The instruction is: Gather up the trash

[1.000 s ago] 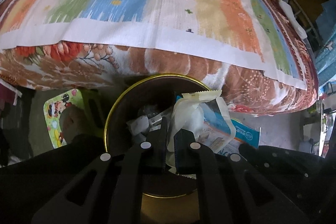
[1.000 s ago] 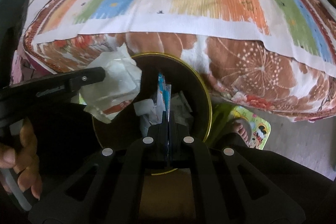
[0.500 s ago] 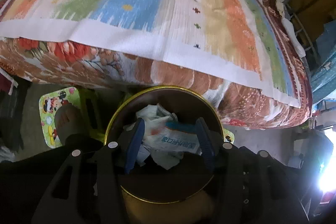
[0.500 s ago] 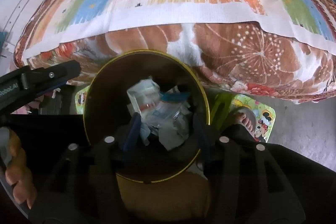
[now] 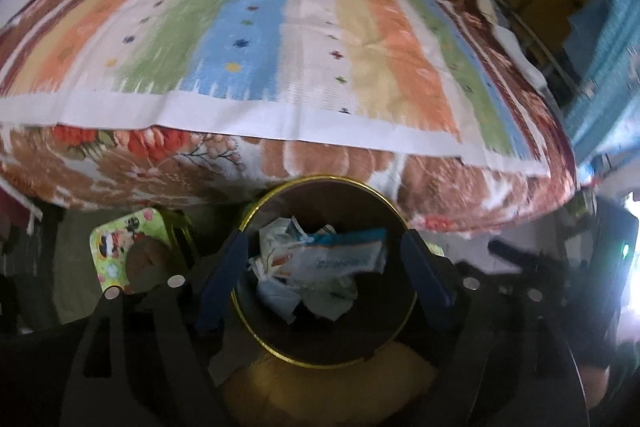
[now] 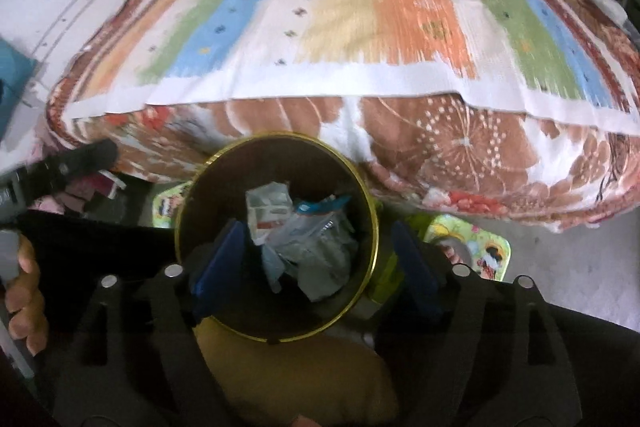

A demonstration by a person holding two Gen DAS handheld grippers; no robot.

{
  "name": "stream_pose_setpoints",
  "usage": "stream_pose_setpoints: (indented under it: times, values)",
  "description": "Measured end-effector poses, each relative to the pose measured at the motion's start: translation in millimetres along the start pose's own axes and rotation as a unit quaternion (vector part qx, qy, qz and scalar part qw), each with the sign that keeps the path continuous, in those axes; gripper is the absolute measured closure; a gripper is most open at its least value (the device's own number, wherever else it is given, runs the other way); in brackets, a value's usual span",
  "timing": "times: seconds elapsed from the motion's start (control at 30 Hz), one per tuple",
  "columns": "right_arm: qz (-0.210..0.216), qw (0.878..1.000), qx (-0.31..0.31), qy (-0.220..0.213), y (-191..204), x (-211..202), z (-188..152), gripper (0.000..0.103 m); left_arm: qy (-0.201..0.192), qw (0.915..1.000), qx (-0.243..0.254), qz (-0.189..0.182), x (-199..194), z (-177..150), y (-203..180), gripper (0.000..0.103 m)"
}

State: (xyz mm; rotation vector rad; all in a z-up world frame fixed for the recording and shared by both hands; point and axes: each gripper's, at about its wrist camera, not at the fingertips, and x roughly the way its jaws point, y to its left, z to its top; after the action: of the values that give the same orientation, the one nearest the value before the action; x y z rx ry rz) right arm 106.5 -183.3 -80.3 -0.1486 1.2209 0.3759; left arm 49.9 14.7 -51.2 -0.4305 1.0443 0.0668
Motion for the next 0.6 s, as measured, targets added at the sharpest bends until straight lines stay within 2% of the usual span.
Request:
stream_pose_setpoints:
  times: [0.1,0.2,0.27,0.37,0.5,0.6]
  values:
    - [0.001,0.999,-0.016,-0.031,2,-19,-5,0.021,-0.024,0.9993,0.023,-0.015,-21,-10,-2,0.014]
    - [0.021,0.998,-0.015,-0.058,4,-36,-10,0.021,-0.034,0.9988,0.025,-0.025,-30,-23,0,0.014]
    - [0.018,0.996,-0.034,-0.085,12,-49,-14,0.018,-0.043,0.9978,0.035,-0.036,-35,-33,-5,0.014]
    - [0.018,0.994,-0.036,-0.102,14,-66,-18,0.014,-0.061,0.9959,0.054,-0.039,-46,-45,-17,0.014]
    - [0.017,0.991,-0.057,-0.123,22,-90,-29,0.009,-0.093,0.9907,0.091,-0.038,-62,-63,-25,0.008]
    - [0.028,0.989,-0.057,-0.135,21,-96,-41,0.009,-0.107,0.9876,0.108,-0.039,-66,-76,-25,0.006]
